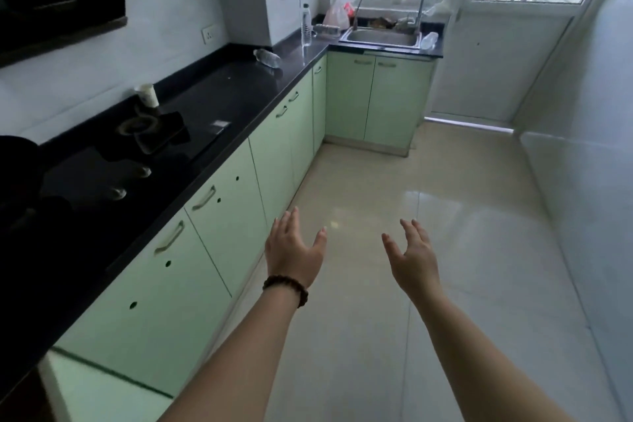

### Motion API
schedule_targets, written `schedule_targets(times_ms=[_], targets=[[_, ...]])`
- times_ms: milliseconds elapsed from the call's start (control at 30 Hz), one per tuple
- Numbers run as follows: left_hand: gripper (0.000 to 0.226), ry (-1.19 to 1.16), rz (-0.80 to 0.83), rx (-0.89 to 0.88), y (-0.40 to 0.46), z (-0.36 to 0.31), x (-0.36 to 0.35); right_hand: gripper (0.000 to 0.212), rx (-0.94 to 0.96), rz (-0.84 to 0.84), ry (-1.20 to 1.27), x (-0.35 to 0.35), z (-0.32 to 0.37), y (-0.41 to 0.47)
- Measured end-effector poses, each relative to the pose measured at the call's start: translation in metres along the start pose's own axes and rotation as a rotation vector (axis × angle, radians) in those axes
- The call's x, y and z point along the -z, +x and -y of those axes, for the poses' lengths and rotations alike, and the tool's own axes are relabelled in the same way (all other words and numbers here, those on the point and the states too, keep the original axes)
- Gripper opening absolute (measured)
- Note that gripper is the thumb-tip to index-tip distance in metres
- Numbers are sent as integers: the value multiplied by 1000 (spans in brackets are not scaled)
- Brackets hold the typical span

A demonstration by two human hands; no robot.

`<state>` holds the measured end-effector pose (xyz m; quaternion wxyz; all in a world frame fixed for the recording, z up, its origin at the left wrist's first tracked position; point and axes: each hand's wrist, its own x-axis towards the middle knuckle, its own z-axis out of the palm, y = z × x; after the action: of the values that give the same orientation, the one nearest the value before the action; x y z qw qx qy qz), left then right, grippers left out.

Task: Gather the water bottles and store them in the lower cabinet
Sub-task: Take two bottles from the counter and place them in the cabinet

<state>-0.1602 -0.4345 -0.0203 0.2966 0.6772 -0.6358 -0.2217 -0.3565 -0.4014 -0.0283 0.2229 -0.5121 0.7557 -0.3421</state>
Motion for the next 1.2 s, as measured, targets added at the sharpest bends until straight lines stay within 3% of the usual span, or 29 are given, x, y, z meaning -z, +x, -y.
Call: schedule_targets(times_ms=[367, 867, 1200], targets=[[74, -6, -2, 51, 171, -33, -57, 57, 40, 58, -8, -28, 22, 191], [76, 2, -40, 73, 535, -37, -94, 57, 52, 60, 20, -126, 116, 529], [76, 8, -56, 104, 705, -40, -137, 56, 39, 82, 36, -171, 138, 705]])
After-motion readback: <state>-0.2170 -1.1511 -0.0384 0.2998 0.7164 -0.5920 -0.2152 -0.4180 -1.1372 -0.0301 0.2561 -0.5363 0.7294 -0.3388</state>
